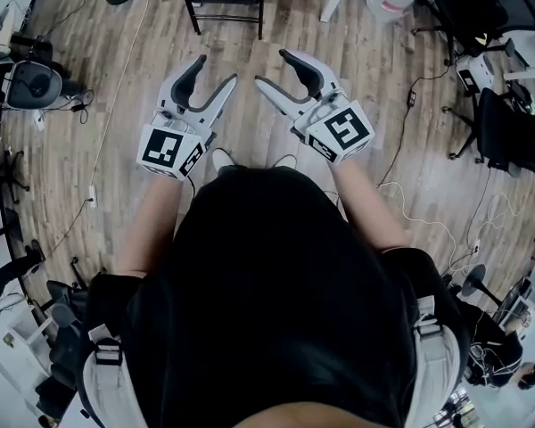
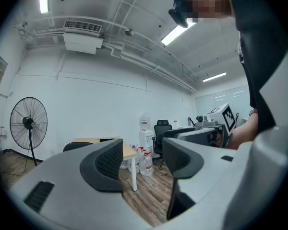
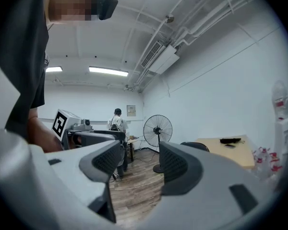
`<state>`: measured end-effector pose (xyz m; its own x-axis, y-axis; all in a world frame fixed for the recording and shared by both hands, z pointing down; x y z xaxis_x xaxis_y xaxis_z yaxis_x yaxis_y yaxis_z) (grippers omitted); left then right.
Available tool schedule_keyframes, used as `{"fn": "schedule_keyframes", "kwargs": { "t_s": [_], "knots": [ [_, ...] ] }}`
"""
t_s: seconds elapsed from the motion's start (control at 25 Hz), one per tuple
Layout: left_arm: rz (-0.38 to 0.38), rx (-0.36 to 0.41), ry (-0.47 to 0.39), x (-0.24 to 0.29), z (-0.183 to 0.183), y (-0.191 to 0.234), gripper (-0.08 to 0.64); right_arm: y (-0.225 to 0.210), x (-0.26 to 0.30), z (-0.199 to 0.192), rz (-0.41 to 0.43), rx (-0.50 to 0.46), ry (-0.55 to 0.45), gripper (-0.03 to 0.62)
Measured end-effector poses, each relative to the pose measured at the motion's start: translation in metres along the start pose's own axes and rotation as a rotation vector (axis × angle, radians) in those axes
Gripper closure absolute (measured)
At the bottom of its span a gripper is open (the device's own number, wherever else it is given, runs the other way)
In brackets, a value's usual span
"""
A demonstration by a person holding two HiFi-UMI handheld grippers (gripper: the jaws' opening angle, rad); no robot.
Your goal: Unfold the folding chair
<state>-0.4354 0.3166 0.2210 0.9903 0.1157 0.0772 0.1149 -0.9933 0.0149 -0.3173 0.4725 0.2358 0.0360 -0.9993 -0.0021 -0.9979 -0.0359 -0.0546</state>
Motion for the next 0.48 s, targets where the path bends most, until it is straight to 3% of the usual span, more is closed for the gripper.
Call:
{"fn": "schedule_keyframes", "kwargs": {
  "t_s": [0.48],
  "knots": [
    [-0.003, 0.023, 0.009, 0.053, -0.001, -0.041, 0.308, -0.046, -0.044, -0.006, 0.016, -0.014, 0.014, 0.341]
  ]
}}
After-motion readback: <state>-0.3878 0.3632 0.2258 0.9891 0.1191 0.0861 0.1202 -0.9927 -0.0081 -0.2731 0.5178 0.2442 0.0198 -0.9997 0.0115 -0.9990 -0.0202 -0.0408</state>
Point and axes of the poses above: the fingertips, and each gripper's own axes: x forward along the fingers, y to its left, z out of its top, the point moved 8 cm from there along -x, backward along the fingers, and after that the axes turned 2 degrees about -x, right-handed, at the moved point
